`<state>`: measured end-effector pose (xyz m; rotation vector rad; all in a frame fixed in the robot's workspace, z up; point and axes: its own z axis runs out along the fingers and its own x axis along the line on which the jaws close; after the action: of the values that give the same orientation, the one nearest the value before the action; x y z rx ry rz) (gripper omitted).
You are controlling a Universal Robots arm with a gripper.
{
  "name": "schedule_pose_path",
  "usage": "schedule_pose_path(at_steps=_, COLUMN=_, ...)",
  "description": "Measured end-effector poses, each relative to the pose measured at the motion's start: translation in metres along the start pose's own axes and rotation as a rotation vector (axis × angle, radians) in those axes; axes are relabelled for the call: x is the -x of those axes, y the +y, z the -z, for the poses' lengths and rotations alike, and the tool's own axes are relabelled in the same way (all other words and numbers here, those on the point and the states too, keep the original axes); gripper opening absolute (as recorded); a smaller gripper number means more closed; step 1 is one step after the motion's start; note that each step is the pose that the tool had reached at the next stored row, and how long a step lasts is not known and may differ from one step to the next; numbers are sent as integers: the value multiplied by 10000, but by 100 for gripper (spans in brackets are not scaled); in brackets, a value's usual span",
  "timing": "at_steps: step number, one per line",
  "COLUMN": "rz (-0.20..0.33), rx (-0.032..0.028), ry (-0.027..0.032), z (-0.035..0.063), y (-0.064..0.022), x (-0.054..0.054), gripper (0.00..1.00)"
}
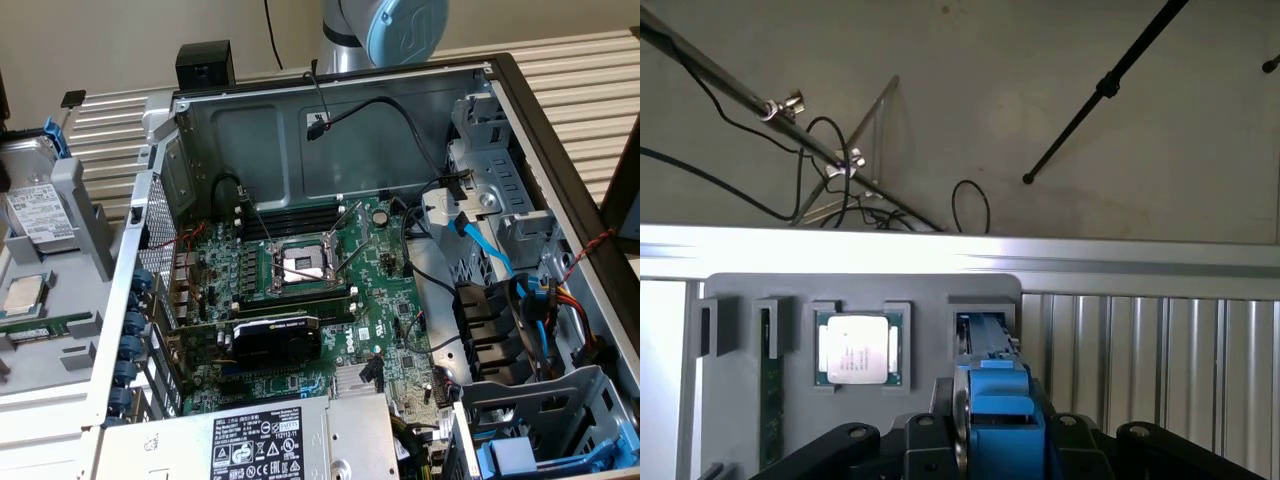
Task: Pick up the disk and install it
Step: 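Pick up the disk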
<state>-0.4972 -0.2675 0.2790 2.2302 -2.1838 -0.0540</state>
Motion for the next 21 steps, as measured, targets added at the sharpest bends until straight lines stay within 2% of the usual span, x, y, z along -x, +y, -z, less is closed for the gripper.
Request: schedule_pose_path(at_steps=21, rz=1, rx=0, ry=1, z=18, y=11, x=-4, gripper=37)
